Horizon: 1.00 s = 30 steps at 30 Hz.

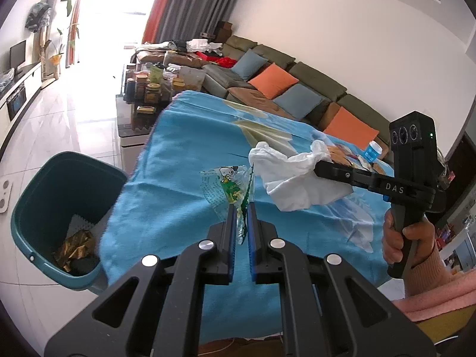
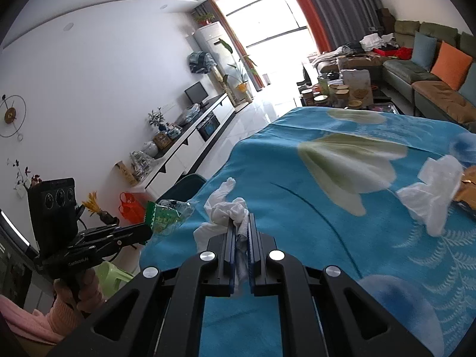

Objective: Collect trash
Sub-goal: 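Carry the plastic wrapper and white tissue over the teal bin with both tools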

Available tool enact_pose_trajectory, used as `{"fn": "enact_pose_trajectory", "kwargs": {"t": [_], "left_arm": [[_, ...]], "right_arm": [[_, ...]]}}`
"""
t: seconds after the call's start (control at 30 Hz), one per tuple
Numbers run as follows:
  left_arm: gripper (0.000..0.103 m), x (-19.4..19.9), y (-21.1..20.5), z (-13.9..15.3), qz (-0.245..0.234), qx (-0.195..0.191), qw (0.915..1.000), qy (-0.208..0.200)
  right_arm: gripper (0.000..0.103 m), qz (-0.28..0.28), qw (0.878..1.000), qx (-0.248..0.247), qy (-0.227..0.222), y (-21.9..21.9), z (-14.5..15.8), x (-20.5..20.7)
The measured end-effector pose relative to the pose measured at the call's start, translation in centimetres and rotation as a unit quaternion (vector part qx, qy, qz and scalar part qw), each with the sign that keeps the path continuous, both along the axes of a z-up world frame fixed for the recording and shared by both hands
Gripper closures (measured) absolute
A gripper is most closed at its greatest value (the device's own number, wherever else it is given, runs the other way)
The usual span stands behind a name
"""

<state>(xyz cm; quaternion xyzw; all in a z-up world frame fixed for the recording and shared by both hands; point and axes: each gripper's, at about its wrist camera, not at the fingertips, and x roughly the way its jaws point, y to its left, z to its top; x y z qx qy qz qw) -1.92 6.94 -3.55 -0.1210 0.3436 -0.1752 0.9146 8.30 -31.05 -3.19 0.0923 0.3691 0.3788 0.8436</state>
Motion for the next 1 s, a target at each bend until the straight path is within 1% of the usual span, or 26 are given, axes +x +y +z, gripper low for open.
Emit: {"fn": "enact_pose_trajectory", "kwargs": {"t": [0.47, 1.0], "left_arm": [[0.096, -1.0, 3.2, 0.6, 0.043, 0.0, 0.9991, -0.006], [0.096, -2.0, 7.9, 1.0, 0.109, 0.006, 0.994, -0.01]], "right_arm": [[0.097, 0.038, 0.999, -0.006, -0.001, 4.0, 0.0, 1.2], [0.097, 0.082, 0.997, -0.011, -0.005, 9.2, 0.1, 2.2]]}}
